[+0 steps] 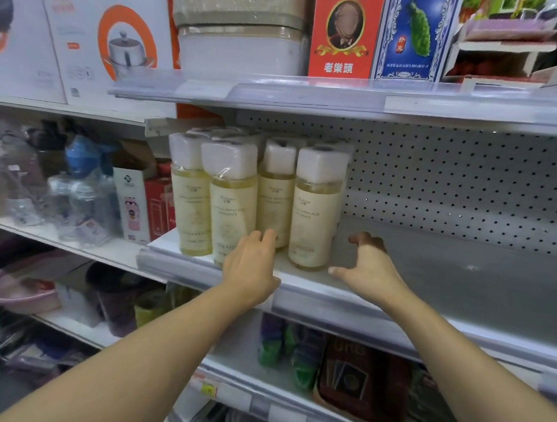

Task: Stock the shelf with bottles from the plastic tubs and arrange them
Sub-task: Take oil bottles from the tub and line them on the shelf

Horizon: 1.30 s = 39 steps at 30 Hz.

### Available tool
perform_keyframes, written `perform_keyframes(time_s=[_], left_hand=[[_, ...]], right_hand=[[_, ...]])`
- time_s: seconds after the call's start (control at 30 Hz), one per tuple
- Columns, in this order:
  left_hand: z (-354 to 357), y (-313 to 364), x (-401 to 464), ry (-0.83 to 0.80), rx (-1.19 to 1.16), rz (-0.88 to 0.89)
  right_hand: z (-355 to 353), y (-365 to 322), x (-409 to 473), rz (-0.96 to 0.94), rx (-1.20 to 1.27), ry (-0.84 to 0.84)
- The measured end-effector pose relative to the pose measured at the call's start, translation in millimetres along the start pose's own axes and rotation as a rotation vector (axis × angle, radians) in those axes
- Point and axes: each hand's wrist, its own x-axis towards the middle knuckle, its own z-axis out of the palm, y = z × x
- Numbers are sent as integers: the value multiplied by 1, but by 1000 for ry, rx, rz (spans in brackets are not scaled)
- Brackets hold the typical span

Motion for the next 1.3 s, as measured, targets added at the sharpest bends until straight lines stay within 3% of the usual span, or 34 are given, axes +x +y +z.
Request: perform_keyframes(time_s=[0.37, 0.6, 1.07, 1.3], left_hand=[[-23, -63, -97, -126, -36, -80], [-3, -121, -174, -235, -43, -207], [116, -231, -319, -598, -141, -553], [192, -256, -370, -667, -157, -687]], right_hand=[[37, -44, -99, -121, -104, -18], [109, -53, -162, -102, -144, -210], [283, 10, -248, 46, -207, -621], [371, 61, -268, 74, -232, -776]])
